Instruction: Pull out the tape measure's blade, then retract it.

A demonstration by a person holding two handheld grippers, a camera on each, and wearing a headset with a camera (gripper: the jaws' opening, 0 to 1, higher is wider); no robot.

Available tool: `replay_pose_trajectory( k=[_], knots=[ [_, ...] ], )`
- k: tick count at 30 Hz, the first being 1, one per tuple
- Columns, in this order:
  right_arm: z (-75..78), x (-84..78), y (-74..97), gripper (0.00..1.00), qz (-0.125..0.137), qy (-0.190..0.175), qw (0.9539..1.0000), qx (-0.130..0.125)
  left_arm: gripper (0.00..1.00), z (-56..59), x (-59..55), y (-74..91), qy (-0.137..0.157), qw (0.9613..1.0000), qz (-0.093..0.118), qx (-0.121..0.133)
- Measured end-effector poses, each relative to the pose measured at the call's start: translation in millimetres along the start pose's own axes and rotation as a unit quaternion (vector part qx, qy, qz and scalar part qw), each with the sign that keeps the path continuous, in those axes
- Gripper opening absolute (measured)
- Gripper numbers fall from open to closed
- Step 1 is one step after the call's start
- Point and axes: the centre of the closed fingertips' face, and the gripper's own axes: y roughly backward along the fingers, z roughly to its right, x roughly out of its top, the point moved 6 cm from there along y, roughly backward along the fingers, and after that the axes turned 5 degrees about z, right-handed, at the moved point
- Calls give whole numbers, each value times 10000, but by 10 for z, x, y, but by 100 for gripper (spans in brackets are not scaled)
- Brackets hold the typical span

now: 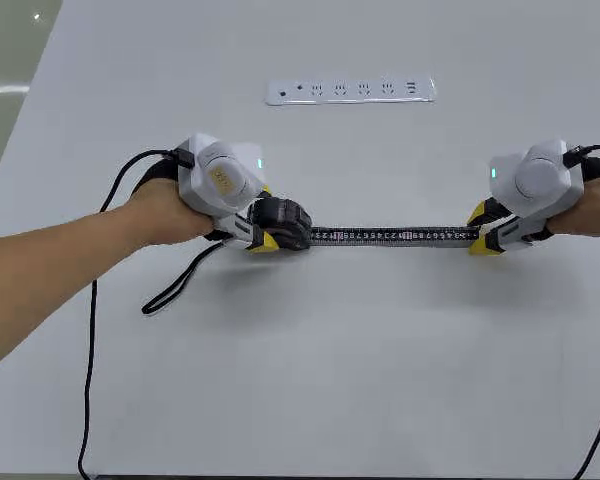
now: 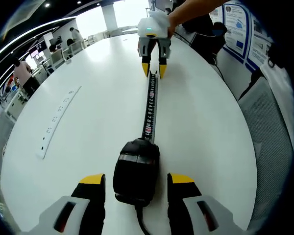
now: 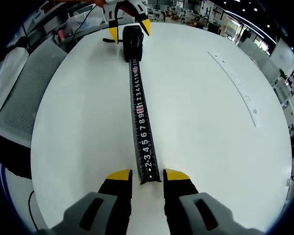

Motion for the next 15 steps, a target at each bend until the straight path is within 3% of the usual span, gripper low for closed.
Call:
replay_pose_trajectory(
  k=[15],
  knots=[
    [-88, -28, 178, 38, 228, -634, 9968, -421, 61, 90, -109, 172, 458, 9978, 153, 463]
  ],
)
